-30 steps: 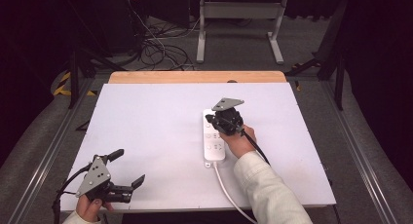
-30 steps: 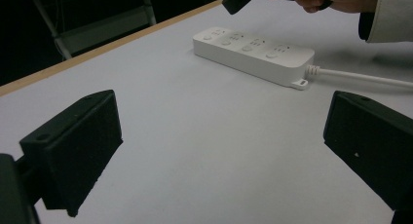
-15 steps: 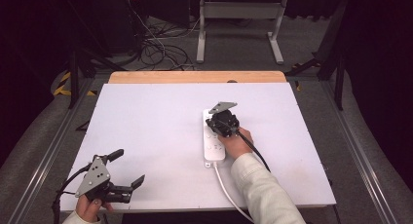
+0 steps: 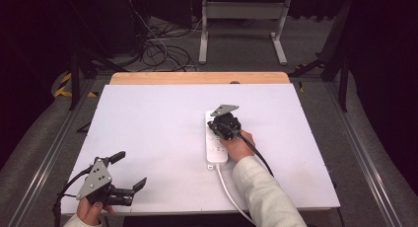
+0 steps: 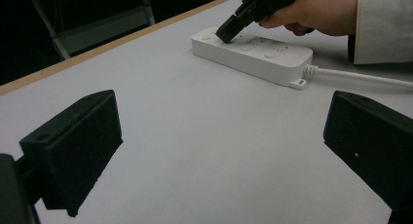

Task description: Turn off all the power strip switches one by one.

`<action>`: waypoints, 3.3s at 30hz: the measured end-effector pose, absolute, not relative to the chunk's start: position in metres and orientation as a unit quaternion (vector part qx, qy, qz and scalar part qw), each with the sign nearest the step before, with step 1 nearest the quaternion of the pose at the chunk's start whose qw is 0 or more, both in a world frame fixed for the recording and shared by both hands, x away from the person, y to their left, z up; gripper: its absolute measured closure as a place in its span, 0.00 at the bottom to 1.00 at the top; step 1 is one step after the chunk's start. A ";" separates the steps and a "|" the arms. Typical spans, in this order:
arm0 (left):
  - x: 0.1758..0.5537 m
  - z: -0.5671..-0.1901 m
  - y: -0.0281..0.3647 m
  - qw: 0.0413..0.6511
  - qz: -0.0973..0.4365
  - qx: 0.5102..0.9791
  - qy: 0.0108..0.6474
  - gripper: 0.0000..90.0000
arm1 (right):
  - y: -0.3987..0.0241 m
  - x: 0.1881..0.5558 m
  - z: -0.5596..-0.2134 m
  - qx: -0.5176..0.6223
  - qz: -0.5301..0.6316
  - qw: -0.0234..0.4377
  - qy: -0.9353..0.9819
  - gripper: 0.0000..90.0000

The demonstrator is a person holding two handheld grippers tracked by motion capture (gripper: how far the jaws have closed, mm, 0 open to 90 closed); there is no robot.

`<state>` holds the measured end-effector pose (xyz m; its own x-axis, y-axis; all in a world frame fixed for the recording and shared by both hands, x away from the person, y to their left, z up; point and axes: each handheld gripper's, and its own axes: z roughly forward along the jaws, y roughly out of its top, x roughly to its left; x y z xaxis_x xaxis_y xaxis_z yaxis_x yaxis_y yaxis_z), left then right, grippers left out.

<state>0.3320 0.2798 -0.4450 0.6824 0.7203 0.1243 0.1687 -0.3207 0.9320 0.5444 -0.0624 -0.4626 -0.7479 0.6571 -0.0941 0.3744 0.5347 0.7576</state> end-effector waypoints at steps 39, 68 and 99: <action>0.331 -0.445 0.280 0.504 0.271 0.768 0.288 0.01 | -0.058 0.539 -0.460 0.304 0.372 0.206 0.853 1.00; 0.333 -0.445 0.282 0.509 0.265 0.765 0.290 0.01 | -0.059 0.574 -0.467 0.359 0.410 0.205 0.813 1.00; 0.332 -0.446 0.281 0.509 0.263 0.766 0.290 0.01 | -0.055 0.574 -0.468 0.364 0.399 0.204 0.817 1.00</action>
<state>0.3323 0.2805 -0.4455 0.6935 0.7125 0.1068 0.1774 -0.3125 0.9332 0.5740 -0.0547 -0.4684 -0.6516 0.7573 -0.0437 0.4312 0.4172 0.8000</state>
